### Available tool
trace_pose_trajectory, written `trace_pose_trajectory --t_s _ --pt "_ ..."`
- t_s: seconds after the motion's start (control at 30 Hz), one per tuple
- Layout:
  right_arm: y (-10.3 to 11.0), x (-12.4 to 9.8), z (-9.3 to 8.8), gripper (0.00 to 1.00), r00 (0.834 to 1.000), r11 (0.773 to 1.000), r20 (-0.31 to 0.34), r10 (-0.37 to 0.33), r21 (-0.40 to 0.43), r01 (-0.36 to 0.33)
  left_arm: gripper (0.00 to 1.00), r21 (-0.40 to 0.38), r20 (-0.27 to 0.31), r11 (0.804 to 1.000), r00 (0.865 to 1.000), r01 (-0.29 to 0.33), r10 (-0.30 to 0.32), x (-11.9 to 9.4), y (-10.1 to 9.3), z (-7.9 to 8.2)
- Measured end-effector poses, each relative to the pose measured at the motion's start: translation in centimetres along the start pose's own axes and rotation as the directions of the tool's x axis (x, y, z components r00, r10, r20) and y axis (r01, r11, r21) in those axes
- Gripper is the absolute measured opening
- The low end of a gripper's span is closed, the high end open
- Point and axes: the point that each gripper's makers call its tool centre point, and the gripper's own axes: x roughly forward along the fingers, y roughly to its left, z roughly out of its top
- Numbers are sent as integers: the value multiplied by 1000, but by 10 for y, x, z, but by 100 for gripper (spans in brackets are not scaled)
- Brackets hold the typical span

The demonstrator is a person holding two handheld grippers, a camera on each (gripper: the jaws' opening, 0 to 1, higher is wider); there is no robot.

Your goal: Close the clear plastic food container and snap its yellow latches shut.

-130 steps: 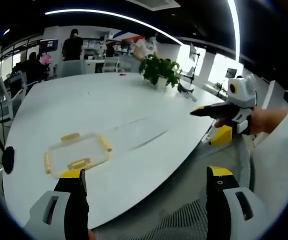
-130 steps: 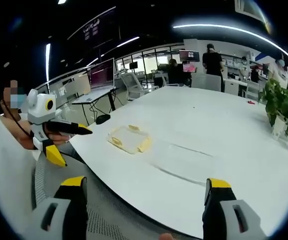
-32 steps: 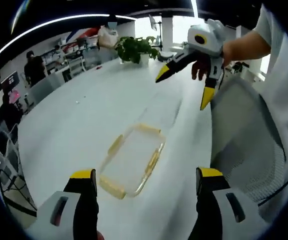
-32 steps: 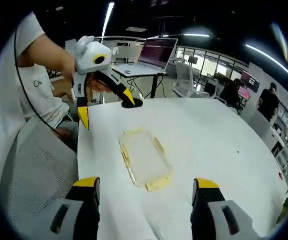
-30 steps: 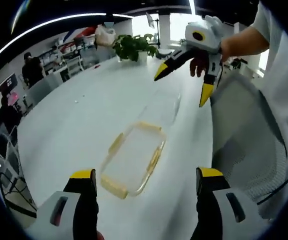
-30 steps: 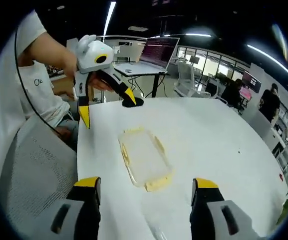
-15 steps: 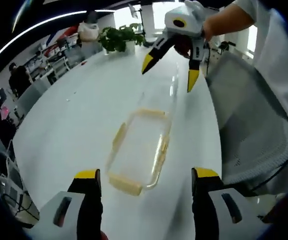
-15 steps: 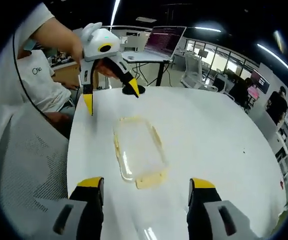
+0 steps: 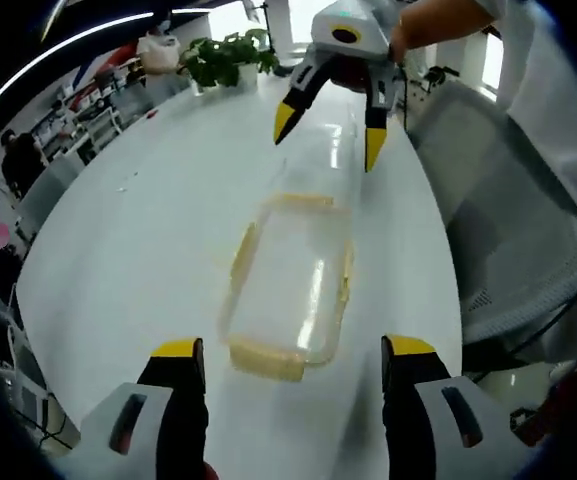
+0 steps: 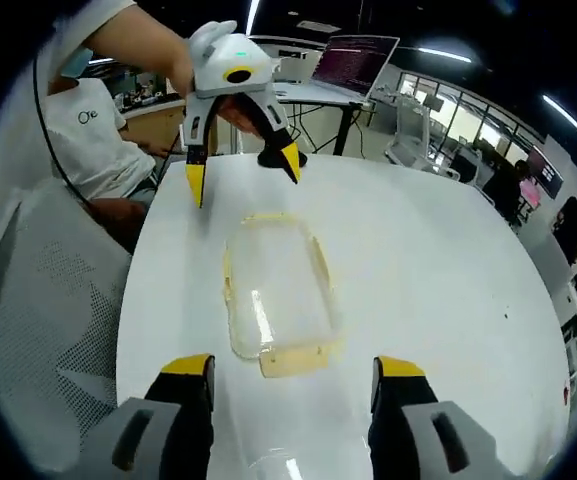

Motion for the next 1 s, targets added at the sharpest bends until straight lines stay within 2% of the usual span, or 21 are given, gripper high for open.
trace_pose_trajectory --t_s 0.27,0.33,0.67,1.0 --pt "-4 15 -5 56 999 999 -26 34 -29 -35 68 40 -56 998 998 38 -35 9 5 -17" --pt "-3 17 -4 56 998 999 -26 50 -15 -51 66 39 -66 998 997 46 -43 12 6 -19" --pt "-2 29 -15 56 994 994 -77 79 -64 -84 63 83 -100 993 992 84 -76 24 9 -26" --pt "-1 35 -20 53 989 992 -105 102 -67 -109 60 79 -113 990 988 114 -104 29 13 -31"
